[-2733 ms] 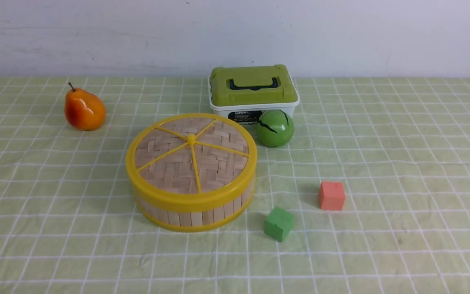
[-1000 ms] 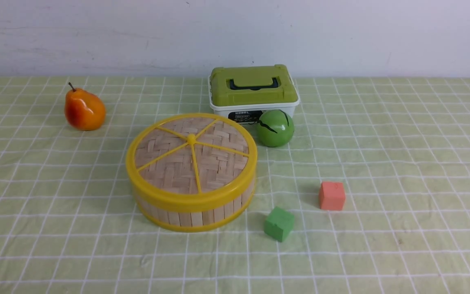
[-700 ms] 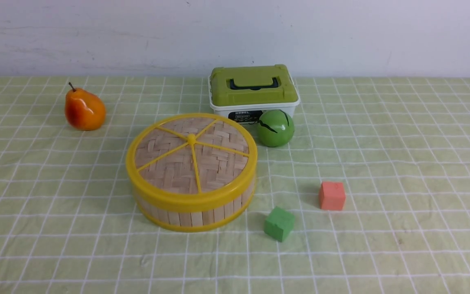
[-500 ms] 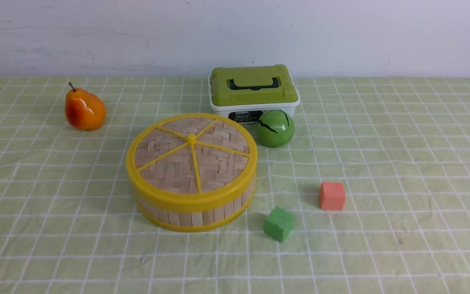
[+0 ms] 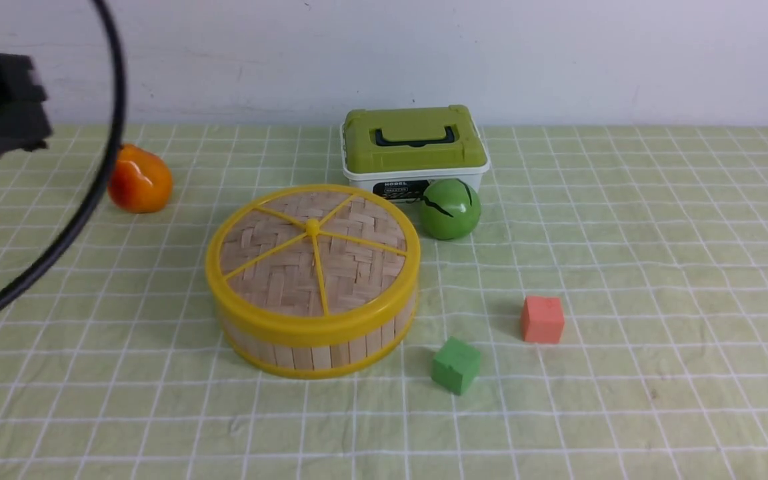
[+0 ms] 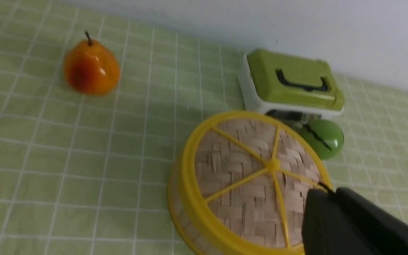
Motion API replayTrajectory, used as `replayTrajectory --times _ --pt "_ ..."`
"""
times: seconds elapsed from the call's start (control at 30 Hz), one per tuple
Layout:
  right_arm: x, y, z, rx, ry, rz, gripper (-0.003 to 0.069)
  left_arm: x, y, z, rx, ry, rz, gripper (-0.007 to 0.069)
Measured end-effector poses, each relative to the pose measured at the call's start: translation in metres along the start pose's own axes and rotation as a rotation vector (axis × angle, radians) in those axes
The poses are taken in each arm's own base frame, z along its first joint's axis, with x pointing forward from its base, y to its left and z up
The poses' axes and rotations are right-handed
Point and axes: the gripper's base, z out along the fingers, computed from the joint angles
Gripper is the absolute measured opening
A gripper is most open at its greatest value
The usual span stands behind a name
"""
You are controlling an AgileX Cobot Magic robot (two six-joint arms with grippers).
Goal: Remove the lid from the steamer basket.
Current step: Use the left arm to lift the lid of the steamer
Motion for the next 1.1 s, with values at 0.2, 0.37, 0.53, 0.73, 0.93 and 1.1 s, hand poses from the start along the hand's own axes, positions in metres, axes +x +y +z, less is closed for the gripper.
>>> replayTrajectory --times 0.2,0.37,0.53,0.73,0.93,1.1 --pt "0.0 0.0 0.0 0.0 0.0 0.0 0.0241 -0.015 -0.01 0.05 0.053 0.158 0.024 -0.0013" --pt "0.0 0.0 0.0 0.0 0.0 0.0 0.0241 -0.02 -0.012 0.087 0.05 0.331 0.053 -0.0013" --pt "0.0 0.0 0.0 0.0 0.0 0.0 0.0241 -0.027 -0.014 0.122 0.044 0.508 0.065 -0.0013" --pt "0.0 0.0 0.0 0.0 0.0 0.0 0.0241 -0.03 -0.028 0.168 0.038 0.614 0.119 -0.0013" --pt "0.0 0.0 0.0 0.0 0.0 0.0 0.0241 -0.015 -0.07 0.211 0.019 0.622 0.319 -0.0012" --pt "0.0 0.0 0.0 0.0 0.0 0.0 0.0242 0.0 -0.082 0.238 -0.023 0.653 0.398 0.0039"
